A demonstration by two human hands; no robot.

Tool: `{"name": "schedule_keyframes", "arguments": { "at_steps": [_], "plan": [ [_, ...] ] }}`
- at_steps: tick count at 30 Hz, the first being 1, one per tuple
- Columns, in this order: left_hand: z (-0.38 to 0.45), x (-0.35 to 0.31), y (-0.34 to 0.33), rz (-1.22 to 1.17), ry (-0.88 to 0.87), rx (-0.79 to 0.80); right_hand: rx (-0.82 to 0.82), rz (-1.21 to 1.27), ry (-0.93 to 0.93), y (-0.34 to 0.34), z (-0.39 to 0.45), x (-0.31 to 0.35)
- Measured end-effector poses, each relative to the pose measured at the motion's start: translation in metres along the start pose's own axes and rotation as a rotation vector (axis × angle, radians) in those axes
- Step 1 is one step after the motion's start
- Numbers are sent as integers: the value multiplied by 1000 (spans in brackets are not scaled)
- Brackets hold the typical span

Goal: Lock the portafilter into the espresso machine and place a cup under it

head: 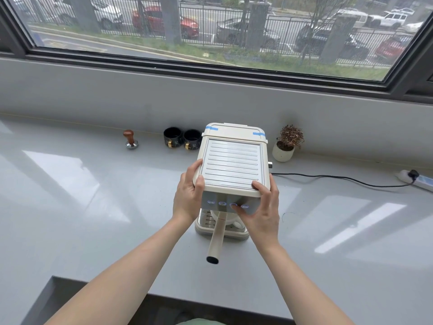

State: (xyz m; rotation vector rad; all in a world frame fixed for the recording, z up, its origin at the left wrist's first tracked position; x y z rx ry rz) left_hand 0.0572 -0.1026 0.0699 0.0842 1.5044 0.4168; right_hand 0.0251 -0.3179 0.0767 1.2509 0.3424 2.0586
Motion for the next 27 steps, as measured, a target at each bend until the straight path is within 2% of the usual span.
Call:
{"name": "schedule_keyframes", "arguments": {
  "at_steps": [17, 23, 27],
  "plan": [
    [-1, -3, 1, 6, 0, 16, 40, 44, -28, 1, -1, -1],
    [0, -4, 1, -4, -15, 12, 85, -36, -43, 9, -3, -5],
    [0, -4, 3, -8, -8, -13, 46, 7, -53, 26, -2, 1]
  ]
}}
Point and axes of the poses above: each hand's wrist, its own z-axis towards the middle knuckle, its own y-axis out of the back of the hand, x = y × z, the point moved 10 cm from there along z, towards the middle knuckle, and after that the axes turned 2 degrees about -z, right-handed, at the moved point
